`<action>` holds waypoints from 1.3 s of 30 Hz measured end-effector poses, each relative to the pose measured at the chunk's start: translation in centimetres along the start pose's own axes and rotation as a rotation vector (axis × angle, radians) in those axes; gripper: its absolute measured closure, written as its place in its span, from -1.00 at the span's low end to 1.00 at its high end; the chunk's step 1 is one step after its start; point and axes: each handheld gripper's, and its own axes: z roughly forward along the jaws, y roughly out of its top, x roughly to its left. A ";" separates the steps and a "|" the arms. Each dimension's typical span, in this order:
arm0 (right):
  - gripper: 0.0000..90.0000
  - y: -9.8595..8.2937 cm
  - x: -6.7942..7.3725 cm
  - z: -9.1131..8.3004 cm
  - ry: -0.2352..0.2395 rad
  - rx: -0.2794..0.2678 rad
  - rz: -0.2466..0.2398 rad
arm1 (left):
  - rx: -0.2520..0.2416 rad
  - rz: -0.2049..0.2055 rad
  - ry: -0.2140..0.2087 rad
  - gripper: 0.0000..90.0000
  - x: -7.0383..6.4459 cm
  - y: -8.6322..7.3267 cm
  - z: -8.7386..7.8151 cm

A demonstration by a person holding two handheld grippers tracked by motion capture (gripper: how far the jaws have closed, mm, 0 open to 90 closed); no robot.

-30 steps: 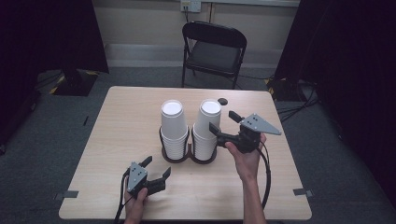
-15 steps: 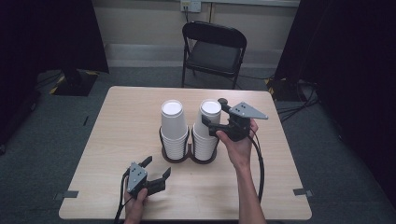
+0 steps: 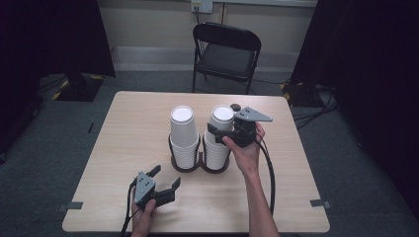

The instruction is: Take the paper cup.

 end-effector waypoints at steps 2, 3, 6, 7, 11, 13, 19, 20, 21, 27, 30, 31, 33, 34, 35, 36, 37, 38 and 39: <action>-0.71 -0.2 -0.1 0.2 0.007 0.002 0.001 | 0.000 0.000 0.000 -0.64 0.0 0.0 0.0; -0.71 -0.3 -0.1 0.3 0.005 0.006 0.005 | 0.000 0.001 0.000 -0.64 0.0 0.0 0.0; -0.71 -0.7 0.0 0.7 0.006 0.016 0.000 | 0.000 0.000 0.001 -0.64 0.0 0.0 0.0; -0.71 -0.9 0.0 0.7 0.002 0.022 0.000 | 0.000 0.000 0.000 -0.64 0.0 0.0 0.0; -0.72 -1.3 -0.1 0.9 0.003 0.026 0.004 | 0.001 0.002 -0.001 -0.64 0.0 0.0 0.0; -0.73 -1.5 0.0 1.0 -0.006 0.024 -0.001 | 0.002 0.002 0.000 -0.64 0.0 0.0 0.0; -0.75 -1.8 0.1 1.5 -0.017 0.059 -0.010 | 0.002 -0.001 0.004 -0.63 0.0 0.0 0.0; -0.75 -1.8 0.1 1.5 -0.018 0.057 -0.015 | 0.001 -0.001 0.004 -0.63 0.0 0.0 0.0; -0.75 -1.8 0.1 1.5 -0.020 0.054 -0.021 | 0.001 0.000 0.003 -0.63 0.0 0.0 0.0; -0.73 -2.0 0.0 1.6 -0.016 0.054 -0.001 | 0.002 0.005 0.003 -0.63 -0.1 0.0 0.1; -0.72 -2.0 0.0 1.6 -0.012 0.050 0.000 | 0.001 0.002 0.001 -0.63 -0.1 0.0 0.1; -0.71 -2.0 0.0 1.6 -0.012 0.051 0.001 | 0.000 0.002 0.001 -0.63 -0.1 0.0 0.1; -0.71 -2.0 0.0 1.6 -0.013 0.052 -0.003 | 0.003 0.005 -0.004 -0.63 -0.1 0.0 0.1; -0.71 -2.0 0.0 1.5 -0.013 0.052 -0.003 | 0.003 0.005 -0.004 -0.61 -0.1 0.0 0.1; -0.71 -1.9 0.0 1.5 -0.012 0.052 -0.004 | 0.006 0.010 -0.017 -0.50 -0.1 0.0 0.1; -0.71 -1.9 0.1 1.5 -0.013 0.049 -0.005 | 0.007 0.013 -0.013 -0.41 -0.1 0.0 0.1; -0.69 -1.9 0.1 1.4 -0.014 0.041 -0.007 | 0.007 0.013 -0.014 -0.43 -0.1 0.0 0.1; -0.69 -1.9 0.2 1.4 -0.015 0.034 -0.013 | 0.005 0.012 -0.013 -0.47 -0.1 0.0 0.1; -0.69 -1.8 0.2 1.4 -0.015 0.032 -0.014 | 0.004 0.013 -0.011 -0.51 -0.1 0.0 0.1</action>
